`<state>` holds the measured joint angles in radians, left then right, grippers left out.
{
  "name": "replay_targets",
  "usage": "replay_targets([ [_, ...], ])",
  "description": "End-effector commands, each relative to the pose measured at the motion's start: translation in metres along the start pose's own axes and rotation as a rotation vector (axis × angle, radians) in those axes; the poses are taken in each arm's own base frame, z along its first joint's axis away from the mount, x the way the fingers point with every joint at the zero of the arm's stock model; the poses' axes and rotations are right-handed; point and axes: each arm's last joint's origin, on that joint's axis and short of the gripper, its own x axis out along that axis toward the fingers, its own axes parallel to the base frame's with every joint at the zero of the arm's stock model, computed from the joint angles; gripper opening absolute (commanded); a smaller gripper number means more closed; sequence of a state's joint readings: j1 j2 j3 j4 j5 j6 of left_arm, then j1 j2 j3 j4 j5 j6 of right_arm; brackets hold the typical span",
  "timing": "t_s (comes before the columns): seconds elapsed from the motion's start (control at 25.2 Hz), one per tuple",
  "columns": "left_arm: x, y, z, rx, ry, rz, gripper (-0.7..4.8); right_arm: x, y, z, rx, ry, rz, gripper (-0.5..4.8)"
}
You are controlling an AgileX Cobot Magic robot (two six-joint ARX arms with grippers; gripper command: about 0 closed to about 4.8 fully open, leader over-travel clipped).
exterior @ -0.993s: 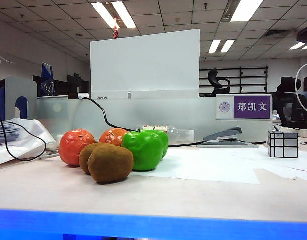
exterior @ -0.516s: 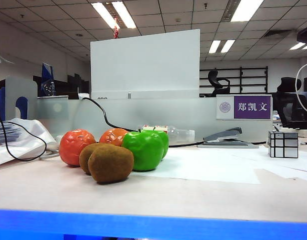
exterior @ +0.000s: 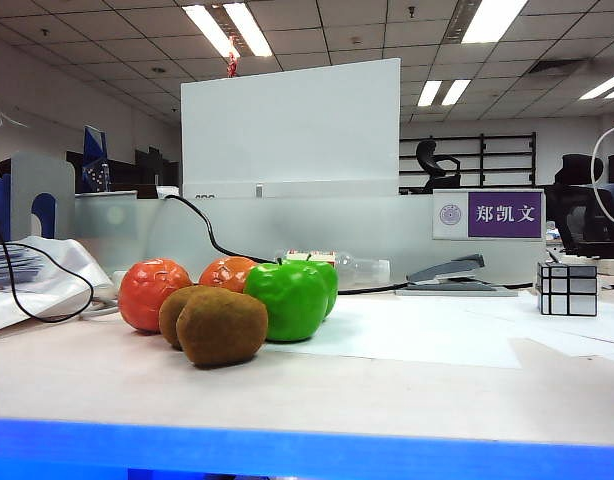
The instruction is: Put the same fruits together.
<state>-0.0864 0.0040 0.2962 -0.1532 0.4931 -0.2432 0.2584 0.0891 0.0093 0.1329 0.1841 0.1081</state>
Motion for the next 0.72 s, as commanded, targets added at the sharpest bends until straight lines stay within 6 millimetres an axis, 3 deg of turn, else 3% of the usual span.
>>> replay_targets([
  [0.04, 0.000, -0.001, 0.002, 0.008, -0.013, -0.004, -0.05, -0.002, -0.014, 0.004, -0.010, -0.053, -0.057, -0.07],
  [0.24, 0.000, -0.001, 0.002, 0.008, -0.013, -0.004, -0.05, -0.005, -0.026, 0.007, -0.025, -0.080, -0.108, -0.07],
  [0.72, 0.000, -0.001, 0.002, 0.008, -0.013, -0.004, -0.05, -0.005, -0.027, -0.002, -0.017, 0.013, -0.118, -0.07],
])
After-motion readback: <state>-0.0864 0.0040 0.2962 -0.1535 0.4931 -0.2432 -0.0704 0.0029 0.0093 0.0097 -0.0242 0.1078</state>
